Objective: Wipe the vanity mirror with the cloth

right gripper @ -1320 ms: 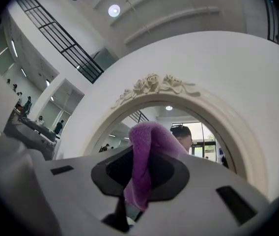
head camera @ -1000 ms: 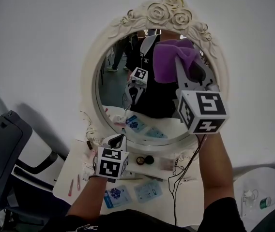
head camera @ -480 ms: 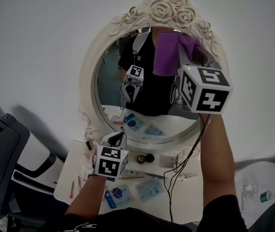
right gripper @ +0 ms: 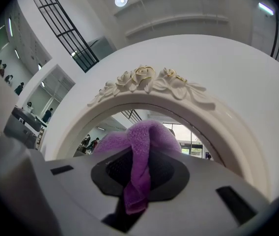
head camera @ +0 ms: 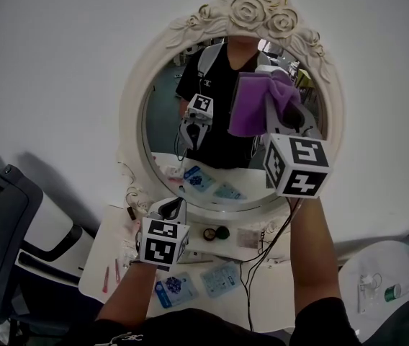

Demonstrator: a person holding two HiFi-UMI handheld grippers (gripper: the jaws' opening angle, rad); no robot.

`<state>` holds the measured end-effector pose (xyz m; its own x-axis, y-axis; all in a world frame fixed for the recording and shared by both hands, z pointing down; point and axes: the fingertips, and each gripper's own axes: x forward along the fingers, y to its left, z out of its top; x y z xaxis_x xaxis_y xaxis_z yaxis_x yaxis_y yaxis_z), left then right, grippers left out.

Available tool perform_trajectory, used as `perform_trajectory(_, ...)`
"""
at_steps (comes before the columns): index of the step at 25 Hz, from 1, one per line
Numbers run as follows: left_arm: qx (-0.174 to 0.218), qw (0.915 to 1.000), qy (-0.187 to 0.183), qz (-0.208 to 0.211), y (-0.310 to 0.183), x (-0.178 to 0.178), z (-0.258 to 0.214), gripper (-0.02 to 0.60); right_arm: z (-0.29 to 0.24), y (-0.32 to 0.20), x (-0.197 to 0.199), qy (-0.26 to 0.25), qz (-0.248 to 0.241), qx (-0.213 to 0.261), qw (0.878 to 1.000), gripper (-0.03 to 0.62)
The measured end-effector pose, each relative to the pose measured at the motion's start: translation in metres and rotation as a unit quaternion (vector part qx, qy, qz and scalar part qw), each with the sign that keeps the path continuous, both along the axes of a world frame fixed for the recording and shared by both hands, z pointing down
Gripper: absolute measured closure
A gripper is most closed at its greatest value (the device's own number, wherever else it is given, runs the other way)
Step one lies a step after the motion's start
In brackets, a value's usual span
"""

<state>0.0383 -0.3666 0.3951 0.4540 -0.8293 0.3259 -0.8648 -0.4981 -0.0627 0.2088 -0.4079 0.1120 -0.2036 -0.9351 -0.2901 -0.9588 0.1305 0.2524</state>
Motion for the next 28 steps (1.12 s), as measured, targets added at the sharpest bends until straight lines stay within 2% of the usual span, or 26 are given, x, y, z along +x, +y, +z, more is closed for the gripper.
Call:
perform_trajectory(6,-0.001,1.0000,0.000,0.001,0.000,0.001,0.004,0.584,0.044,0.000,0.003,-0.015,-0.003,-0.014,1.000,0.539)
perform_trajectory(13,-0.009,1.0000,0.000,0.002,0.000,0.002,0.013,0.584,0.109,-0.001,0.004,-0.039,-0.005,-0.055,0.998,0.539)
perform_trajectory(19,-0.012,0.9999,0.001,0.002,0.003,0.005,0.016,0.584,0.184,-0.004,0.003,-0.037,0.001,-0.113,0.993,0.538)
perform_trajectory(26,-0.015,0.9998,-0.004,-0.013,0.007,-0.009,0.019,0.584,0.272,-0.010,-0.006,-0.019,0.012,-0.158,0.987,0.537)
perform_trajectory(28,-0.013,0.9997,-0.006,-0.019,0.009,-0.017,0.019,0.584,0.303,-0.011,-0.007,-0.014,0.014,-0.191,0.981,0.537)
